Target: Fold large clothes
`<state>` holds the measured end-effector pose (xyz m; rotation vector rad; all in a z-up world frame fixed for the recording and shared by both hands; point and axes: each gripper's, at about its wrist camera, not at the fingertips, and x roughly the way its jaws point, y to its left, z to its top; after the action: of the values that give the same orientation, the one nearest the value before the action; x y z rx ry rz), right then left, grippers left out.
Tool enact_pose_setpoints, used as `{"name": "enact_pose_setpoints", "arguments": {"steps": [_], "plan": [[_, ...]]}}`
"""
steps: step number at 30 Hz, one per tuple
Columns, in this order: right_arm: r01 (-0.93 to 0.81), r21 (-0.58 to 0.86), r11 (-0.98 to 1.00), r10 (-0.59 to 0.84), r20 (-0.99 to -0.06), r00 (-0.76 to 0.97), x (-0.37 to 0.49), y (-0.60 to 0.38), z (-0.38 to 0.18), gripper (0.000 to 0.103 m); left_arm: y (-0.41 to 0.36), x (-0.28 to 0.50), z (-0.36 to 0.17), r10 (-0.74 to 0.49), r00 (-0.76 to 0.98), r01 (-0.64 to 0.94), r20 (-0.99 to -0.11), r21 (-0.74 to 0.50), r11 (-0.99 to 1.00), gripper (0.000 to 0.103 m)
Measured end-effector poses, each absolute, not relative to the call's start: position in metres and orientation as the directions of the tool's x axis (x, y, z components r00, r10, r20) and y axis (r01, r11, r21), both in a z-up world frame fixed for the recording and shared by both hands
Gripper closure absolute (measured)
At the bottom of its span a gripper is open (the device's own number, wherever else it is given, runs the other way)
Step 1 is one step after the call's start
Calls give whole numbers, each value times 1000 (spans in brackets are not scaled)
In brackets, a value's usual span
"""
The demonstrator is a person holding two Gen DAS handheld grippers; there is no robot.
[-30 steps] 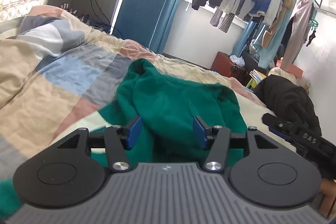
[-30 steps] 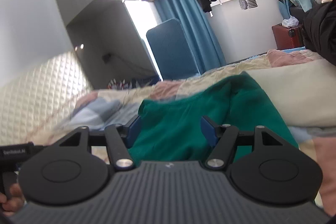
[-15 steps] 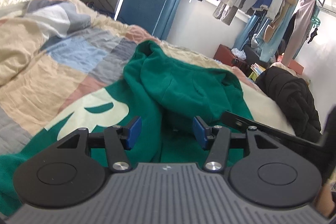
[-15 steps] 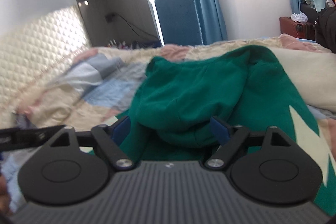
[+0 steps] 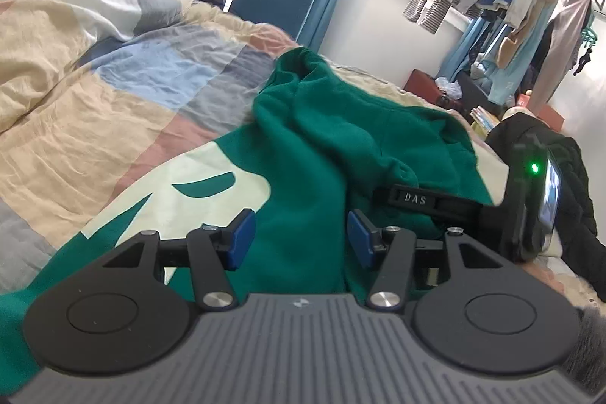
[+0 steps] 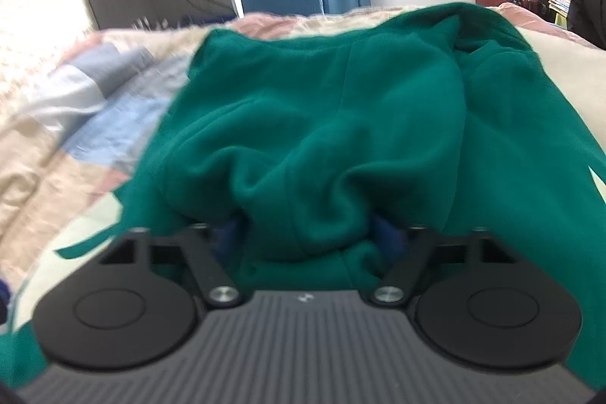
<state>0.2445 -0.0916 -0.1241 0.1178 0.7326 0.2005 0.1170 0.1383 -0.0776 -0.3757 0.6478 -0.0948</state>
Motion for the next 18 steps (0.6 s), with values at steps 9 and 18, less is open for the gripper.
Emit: {"name": "enact_pose_setpoints", "arguments": {"steps": [9, 18], "plan": [[-113, 26, 993, 106, -595, 797, 340, -83, -47, 90, 152, 148, -96, -202, 788, -74, -582, -414, 907, 43], [-46, -78, 996, 18, -337, 941, 455, -62, 74, 91, 159, 189, -120, -203, 797, -75, -569, -427, 901, 43]]}}
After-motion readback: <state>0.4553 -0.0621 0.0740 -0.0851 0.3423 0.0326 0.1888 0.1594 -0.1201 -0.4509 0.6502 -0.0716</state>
